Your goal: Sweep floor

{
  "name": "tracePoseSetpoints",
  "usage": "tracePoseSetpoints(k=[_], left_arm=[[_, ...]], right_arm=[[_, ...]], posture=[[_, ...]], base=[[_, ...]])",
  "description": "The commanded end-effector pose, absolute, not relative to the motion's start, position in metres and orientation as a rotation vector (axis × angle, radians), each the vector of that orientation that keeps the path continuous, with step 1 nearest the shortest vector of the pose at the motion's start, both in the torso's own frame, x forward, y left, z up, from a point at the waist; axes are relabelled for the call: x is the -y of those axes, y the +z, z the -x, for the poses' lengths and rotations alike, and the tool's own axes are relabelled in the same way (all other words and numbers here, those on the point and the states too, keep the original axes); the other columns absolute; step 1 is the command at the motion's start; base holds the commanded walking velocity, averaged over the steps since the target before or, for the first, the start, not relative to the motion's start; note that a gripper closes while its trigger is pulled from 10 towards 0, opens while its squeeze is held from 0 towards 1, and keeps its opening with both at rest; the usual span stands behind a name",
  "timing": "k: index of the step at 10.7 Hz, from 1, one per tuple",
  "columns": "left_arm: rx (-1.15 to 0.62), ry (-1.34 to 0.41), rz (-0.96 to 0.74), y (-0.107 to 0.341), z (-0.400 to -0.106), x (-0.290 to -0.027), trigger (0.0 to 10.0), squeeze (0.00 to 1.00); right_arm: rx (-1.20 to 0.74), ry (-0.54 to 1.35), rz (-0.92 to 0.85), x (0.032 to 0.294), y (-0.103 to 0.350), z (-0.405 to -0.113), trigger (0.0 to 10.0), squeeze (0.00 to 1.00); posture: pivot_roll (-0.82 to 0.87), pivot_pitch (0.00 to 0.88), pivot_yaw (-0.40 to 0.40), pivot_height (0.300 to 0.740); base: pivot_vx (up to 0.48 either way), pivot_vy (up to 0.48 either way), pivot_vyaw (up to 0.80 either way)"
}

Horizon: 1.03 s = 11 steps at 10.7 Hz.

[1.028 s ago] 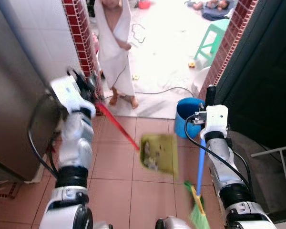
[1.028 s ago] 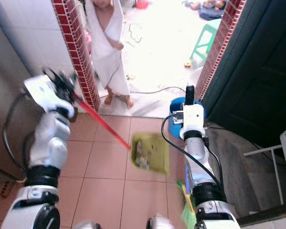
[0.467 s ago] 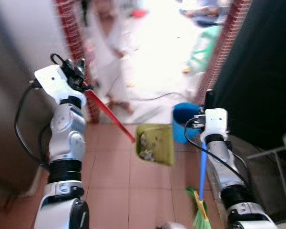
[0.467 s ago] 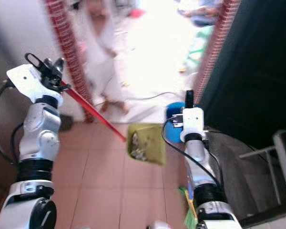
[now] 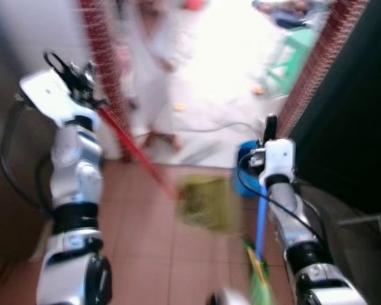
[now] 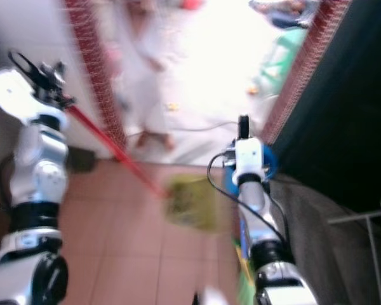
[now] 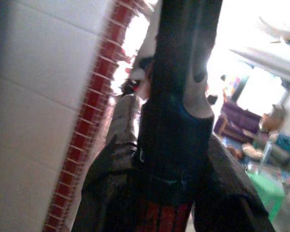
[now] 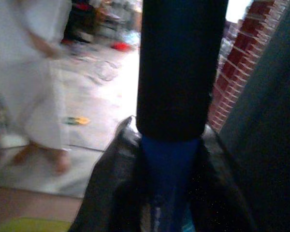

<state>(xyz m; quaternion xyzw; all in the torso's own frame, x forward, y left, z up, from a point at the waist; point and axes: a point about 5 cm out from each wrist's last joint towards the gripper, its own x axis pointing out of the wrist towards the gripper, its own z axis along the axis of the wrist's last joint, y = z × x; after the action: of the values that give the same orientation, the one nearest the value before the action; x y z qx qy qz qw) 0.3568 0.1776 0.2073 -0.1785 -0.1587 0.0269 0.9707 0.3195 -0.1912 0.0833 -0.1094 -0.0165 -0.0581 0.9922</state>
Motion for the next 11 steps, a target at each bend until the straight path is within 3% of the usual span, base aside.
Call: tracePoseSetpoints(k=[1, 11], left_arm=[[0.454, 0.048, 0.43, 0.239, -0.356, -0.183, 10.0, 0.0], [0.479, 0.026, 0.454, 0.249, -0.356, -0.176, 10.0, 0.0]], right_arm=[[0.07, -0.093, 0.249, 0.185, 0.093, -0.326, 10.0, 0.0], [0.073, -0.084, 0.251, 0.182, 0.093, -0.327, 10.0, 0.0]], posture=[[-0.05, 0.0, -0.008, 0.74], [-0.05, 0.0, -0.007, 0.74]], base=[[0.48, 0.0, 0.0], [0.478, 0.0, 0.0]])
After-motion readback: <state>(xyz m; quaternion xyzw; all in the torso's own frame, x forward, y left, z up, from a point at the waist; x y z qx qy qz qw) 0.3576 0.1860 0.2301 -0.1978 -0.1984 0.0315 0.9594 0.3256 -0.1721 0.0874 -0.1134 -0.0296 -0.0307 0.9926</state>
